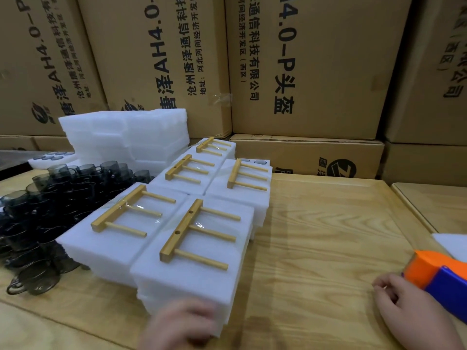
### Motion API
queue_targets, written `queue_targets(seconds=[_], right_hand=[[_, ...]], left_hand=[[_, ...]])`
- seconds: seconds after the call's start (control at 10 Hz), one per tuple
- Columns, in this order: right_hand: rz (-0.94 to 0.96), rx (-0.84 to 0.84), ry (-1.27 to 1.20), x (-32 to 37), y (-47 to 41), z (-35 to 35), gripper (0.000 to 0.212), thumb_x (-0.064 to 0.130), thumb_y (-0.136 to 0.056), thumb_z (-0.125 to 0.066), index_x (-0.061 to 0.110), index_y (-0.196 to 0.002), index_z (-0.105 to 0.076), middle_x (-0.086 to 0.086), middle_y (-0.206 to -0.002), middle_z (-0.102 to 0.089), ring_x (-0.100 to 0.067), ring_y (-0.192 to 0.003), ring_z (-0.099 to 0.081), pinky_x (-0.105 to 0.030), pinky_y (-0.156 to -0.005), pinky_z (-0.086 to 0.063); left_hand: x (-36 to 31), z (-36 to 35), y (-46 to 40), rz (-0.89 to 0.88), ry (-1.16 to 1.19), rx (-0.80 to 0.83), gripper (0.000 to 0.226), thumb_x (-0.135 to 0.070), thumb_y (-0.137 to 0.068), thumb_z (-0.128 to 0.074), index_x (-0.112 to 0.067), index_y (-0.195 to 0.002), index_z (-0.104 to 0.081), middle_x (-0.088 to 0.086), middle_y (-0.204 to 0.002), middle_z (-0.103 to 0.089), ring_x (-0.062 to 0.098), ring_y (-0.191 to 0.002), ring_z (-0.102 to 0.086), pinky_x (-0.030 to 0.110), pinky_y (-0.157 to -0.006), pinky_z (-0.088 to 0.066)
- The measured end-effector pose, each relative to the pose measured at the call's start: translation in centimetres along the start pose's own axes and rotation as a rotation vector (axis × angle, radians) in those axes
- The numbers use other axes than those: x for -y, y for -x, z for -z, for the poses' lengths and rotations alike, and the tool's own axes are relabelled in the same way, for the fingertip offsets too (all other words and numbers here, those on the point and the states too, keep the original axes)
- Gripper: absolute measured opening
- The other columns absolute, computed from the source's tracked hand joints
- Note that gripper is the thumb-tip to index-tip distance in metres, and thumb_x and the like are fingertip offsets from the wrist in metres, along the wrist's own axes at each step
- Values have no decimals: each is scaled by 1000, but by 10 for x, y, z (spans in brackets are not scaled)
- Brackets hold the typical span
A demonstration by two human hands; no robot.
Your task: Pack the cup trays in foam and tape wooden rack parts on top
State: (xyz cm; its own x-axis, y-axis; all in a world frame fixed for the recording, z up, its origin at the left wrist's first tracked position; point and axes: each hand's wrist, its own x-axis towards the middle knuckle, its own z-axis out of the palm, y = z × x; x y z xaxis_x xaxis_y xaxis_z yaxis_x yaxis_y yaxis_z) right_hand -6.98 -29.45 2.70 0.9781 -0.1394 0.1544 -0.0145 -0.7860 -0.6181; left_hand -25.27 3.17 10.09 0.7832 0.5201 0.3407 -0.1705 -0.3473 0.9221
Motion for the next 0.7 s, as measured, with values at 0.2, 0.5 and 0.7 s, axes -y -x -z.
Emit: queue_targets(seconds=[0.2, 0.5, 0.7], right_hand=[[24, 11, 58, 1, 3, 2, 13, 31, -88, -66, 36, -76, -62, 13, -59, -64, -6, -61, -61, -32, -56, -48], [39, -19, 96, -4, 2, -3, 11, 35, -85, -62, 39, -75, -59, 17, -65, -64, 1, -61, -57, -22, -50, -36], [74, -5, 112, -9, 0, -6, 9, 40, -83, -53, 33, -84, -59, 15, -69, -62, -2, -68, -57, -22, -56, -39]], left_hand=[[-1, -70, 2, -102, -34, 666, 41, -44, -79, -70, -69, -109, -58, -35, -127, -56, -2, -117, -56, 21, -101, -44], [33, -111, -12, -7, 40, 220, 60, -17, -75, -74, -42, -127, -58, -16, -143, -56, 4, -132, -52, 32, -114, -37], [66, -163, -12, -99, -675, 667, 65, -55, -94, -50, -46, -152, -22, -14, -169, -5, 6, -155, -1, 27, -123, -4]])
